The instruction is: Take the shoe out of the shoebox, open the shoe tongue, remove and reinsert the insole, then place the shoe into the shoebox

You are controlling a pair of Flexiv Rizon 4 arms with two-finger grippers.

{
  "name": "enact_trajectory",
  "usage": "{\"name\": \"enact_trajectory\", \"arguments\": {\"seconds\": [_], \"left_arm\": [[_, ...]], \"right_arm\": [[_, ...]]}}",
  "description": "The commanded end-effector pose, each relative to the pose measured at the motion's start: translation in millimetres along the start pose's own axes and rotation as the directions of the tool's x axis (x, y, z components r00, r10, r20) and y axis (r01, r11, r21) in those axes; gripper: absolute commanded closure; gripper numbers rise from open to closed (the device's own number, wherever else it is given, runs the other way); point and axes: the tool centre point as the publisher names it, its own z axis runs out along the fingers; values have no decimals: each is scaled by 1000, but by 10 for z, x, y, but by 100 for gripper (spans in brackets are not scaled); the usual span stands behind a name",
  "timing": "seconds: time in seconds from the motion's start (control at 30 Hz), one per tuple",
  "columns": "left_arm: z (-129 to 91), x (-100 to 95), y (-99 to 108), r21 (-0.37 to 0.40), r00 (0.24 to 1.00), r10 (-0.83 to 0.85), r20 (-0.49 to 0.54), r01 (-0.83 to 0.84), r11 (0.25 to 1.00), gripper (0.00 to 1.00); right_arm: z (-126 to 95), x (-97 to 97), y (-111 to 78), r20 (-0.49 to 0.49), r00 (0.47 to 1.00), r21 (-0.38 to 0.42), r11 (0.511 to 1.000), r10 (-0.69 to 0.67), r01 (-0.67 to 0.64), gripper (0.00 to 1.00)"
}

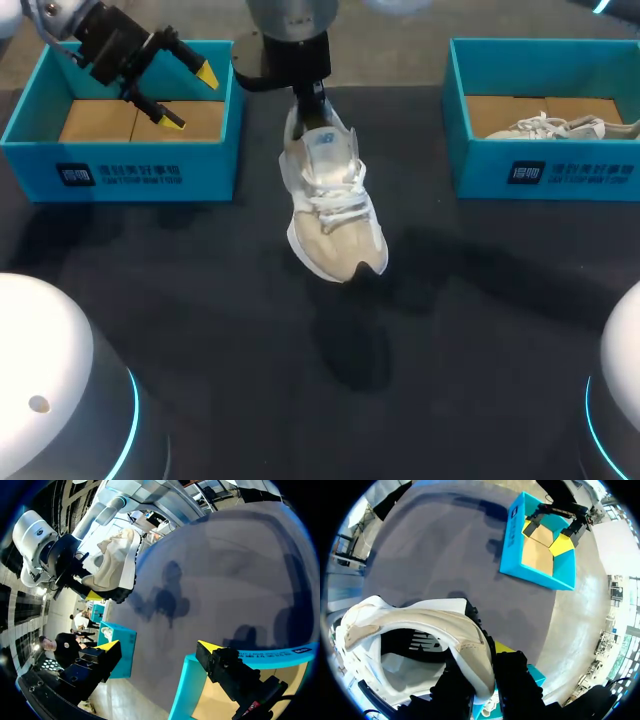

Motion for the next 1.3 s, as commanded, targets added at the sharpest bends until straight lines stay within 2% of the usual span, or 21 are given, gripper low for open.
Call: {"name": "enact_trajectory", "arguments": {"seconds": [0.03,0.2,0.43,0.57,0.6,0.63,0.9,1.0,1.13,1.27,1.3], "left_arm": [[-5,-3,9,2,1000,0,-3,0,1000,0],[-6,-39,-17,-23,999,-45,13,45,999,0],[-51,-183,-95,-163,973,-220,63,228,960,0],[-109,-257,-69,-203,919,-368,143,392,897,0],[-133,-265,-47,-182,889,-423,178,452,873,0],[-150,-265,-24,-216,878,-442,184,475,853,0],[-142,-232,185,-239,724,-646,241,689,684,0],[-162,-211,277,-220,621,-728,290,784,581,0],[-193,-198,350,-175,531,-777,339,847,502,0],[-202,-213,376,-176,514,-786,344,857,484,0],[-202,-213,376,-176,514,-786,344,857,484,0]], "right_arm": [[-14,4,-15,0,1000,-3,1000,0,0,100],[-55,-141,-304,11,997,38,996,81,-82,100],[-79,-356,-785,24,981,56,979,194,-195,100],[-83,-479,-1072,41,958,72,955,284,-286,100],[-75,-510,-1148,45,952,74,950,302,-304,100],[-72,-540,-1234,49,940,79,937,337,-340,100],[-33,-668,-1709,70,860,87,856,505,-510,100],[-20,-697,-1914,78,809,96,803,583,-588,100],[-20,-708,-2159,94,754,100,748,650,-656,100],[-36,-704,-2363,113,697,107,689,708,-717,100],[-36,-704,-2363,113,697,107,689,708,-717,100]]}}
